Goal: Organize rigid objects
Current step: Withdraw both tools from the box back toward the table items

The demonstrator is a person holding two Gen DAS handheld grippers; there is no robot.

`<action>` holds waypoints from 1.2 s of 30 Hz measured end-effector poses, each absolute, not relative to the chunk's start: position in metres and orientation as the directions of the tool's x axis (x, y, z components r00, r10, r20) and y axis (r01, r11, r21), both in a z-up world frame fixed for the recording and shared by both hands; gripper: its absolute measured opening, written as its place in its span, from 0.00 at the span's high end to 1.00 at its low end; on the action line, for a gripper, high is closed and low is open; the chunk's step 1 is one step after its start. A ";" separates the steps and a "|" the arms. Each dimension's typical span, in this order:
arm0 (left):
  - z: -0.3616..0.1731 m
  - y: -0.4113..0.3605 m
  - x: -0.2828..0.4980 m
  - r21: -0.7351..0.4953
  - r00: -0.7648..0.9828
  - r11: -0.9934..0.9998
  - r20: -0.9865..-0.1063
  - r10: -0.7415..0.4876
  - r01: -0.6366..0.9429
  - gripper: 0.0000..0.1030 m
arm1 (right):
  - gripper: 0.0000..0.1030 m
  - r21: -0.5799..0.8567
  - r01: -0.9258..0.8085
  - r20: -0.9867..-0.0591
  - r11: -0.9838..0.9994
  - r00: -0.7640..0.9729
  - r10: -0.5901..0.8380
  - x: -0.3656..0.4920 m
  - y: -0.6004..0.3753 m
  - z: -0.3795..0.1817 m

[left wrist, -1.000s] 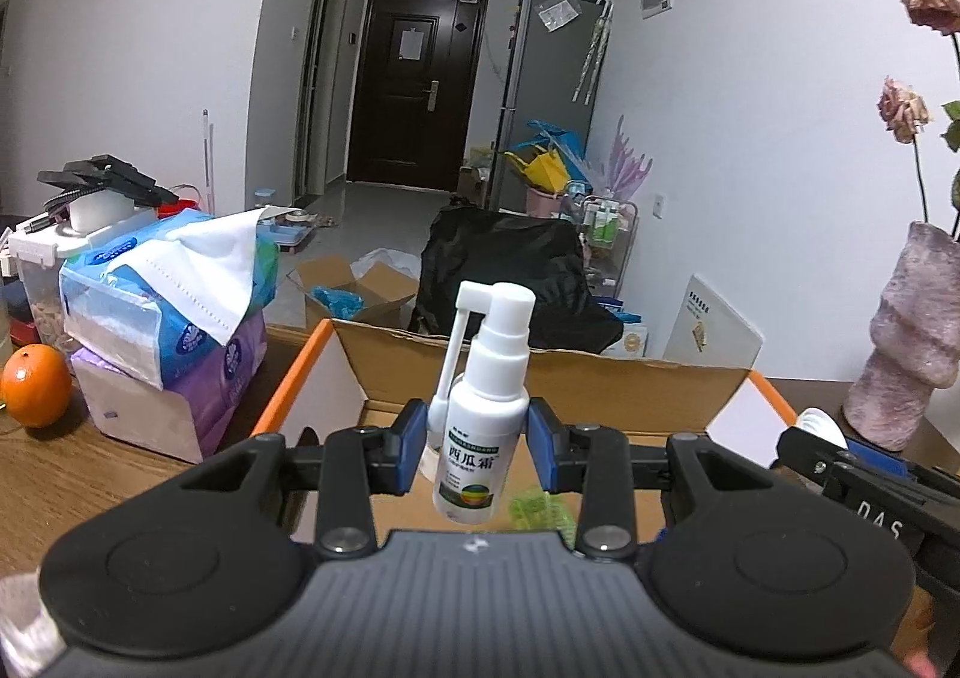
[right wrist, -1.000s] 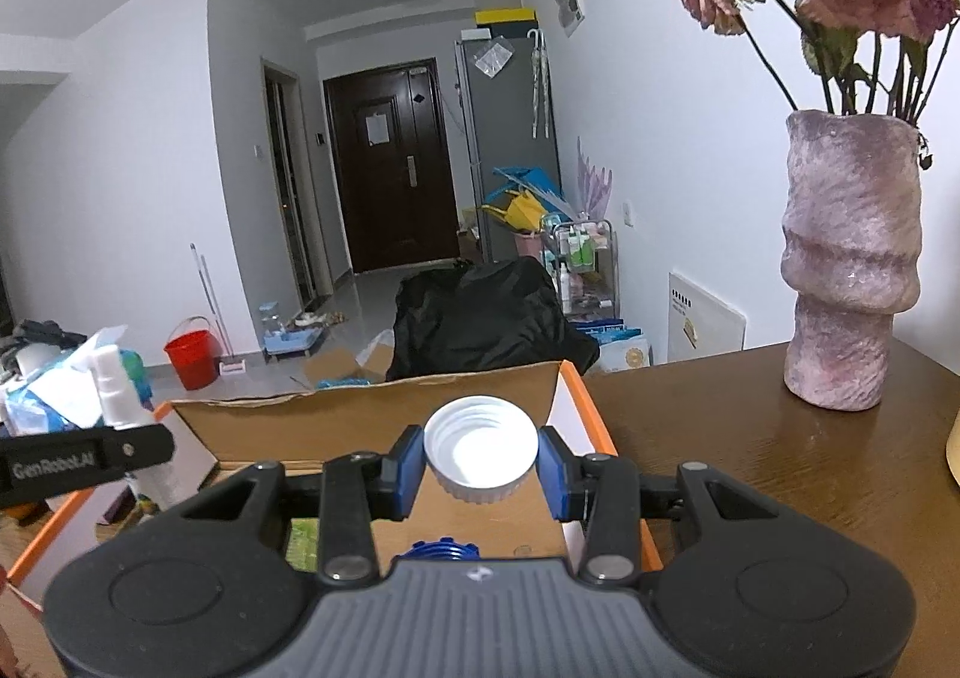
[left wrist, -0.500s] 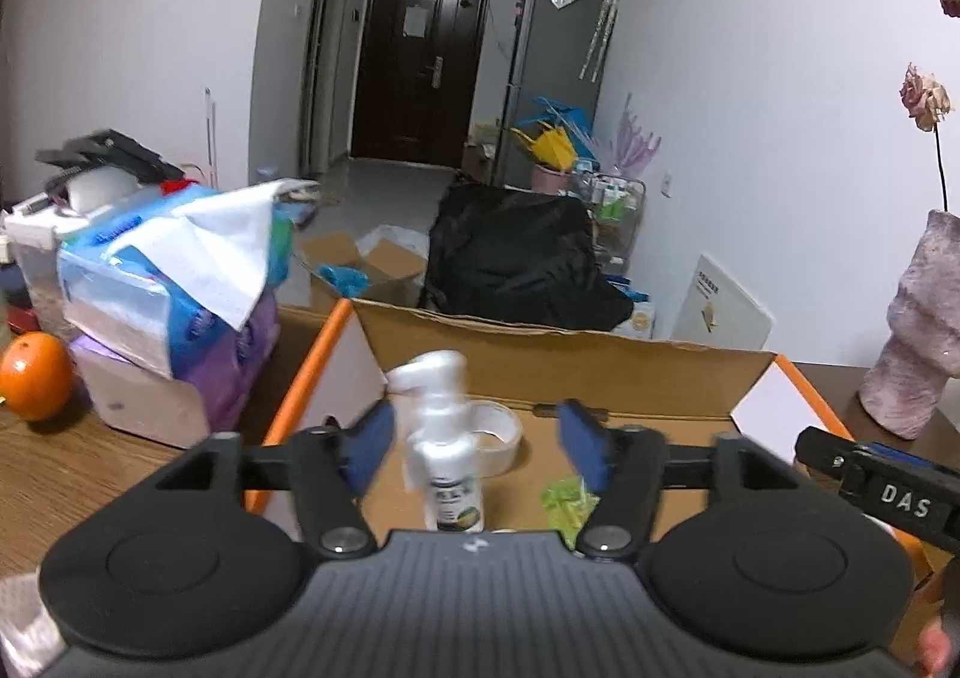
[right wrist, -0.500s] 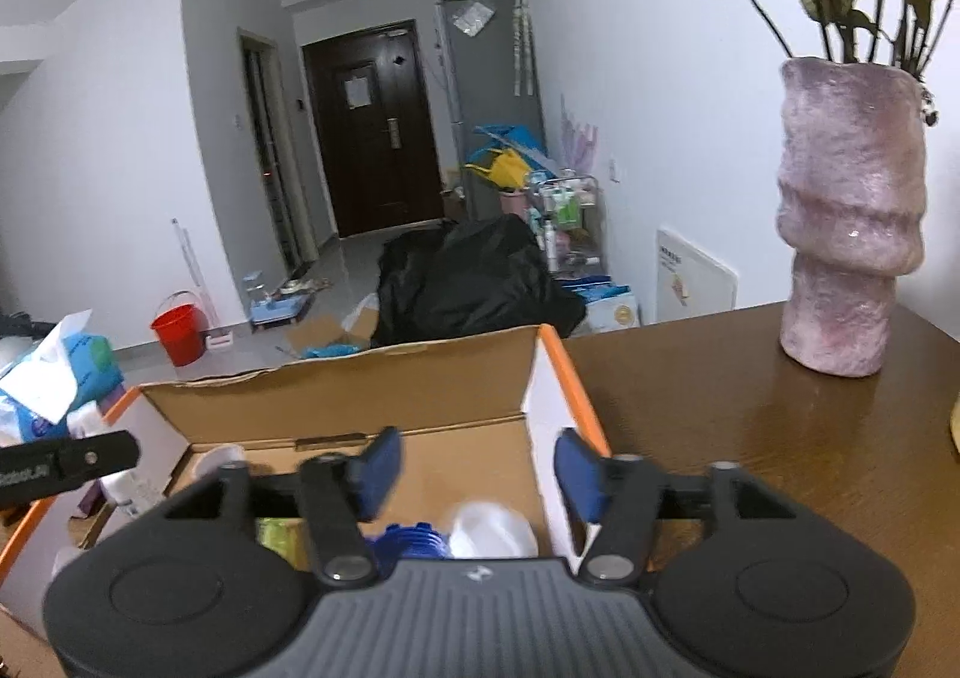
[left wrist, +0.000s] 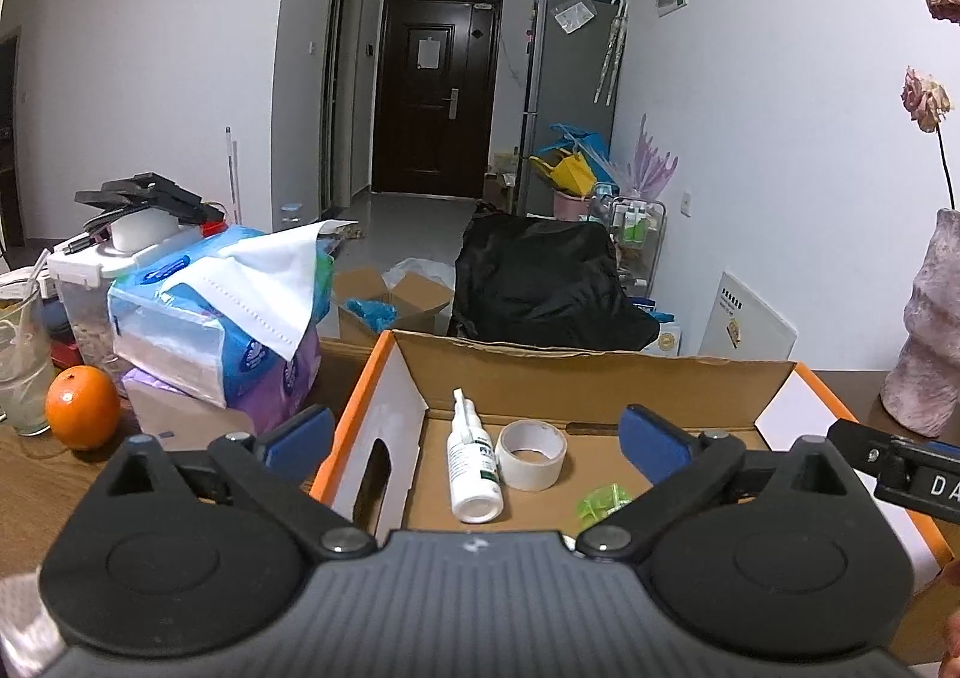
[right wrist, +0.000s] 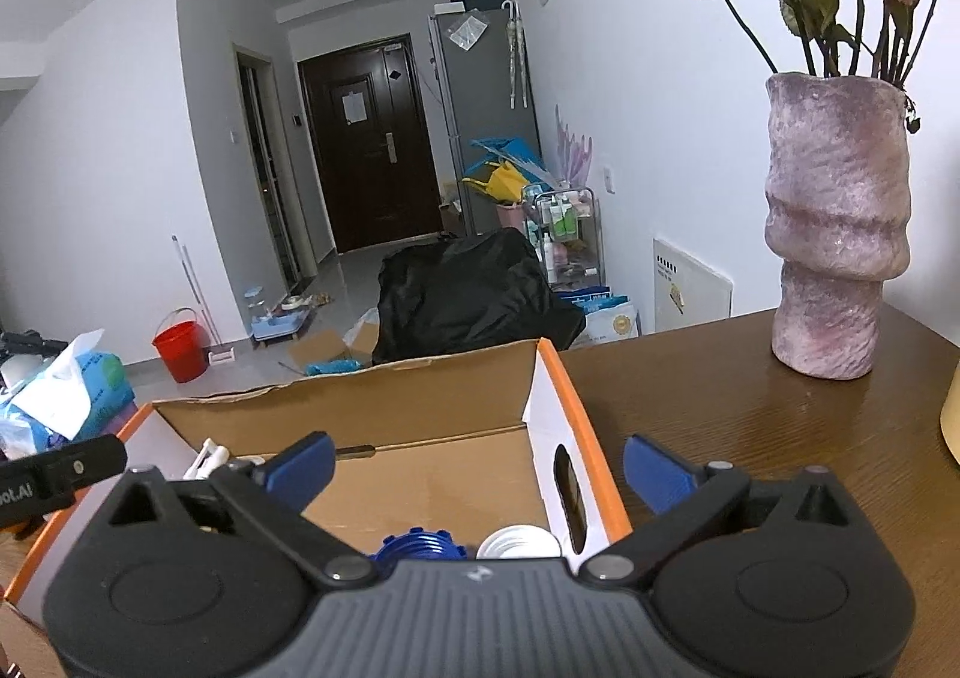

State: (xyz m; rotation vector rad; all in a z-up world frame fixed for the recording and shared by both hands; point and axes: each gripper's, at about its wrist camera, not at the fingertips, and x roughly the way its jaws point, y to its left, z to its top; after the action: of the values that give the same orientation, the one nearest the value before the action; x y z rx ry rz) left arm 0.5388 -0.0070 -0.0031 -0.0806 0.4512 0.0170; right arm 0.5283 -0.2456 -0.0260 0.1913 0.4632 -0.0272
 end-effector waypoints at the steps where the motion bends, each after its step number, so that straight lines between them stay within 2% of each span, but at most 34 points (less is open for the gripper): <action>1: -0.003 -0.006 0.538 -0.073 0.900 0.997 -0.436 0.000 -0.035 0.00 | 0.00 0.175 0.067 -0.443 0.982 0.896 0.017 0.526 -0.245 -0.026; 18: -0.001 -0.004 0.500 -0.042 0.906 0.999 -0.423 -0.007 -0.012 0.00 | 0.00 0.116 -0.038 -0.379 0.992 0.922 0.079 0.480 -0.245 -0.017; 36: -0.007 0.005 0.449 -0.010 0.908 1.000 -0.419 -0.011 0.007 0.00 | 0.00 0.025 -0.085 -0.398 0.996 0.913 0.088 0.429 -0.262 -0.020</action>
State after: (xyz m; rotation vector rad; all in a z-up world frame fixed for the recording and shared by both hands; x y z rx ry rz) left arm 0.4494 0.0051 -0.0073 -0.0088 0.4319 -0.0091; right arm 0.4293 -0.2618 -0.0195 0.0068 0.4103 0.0888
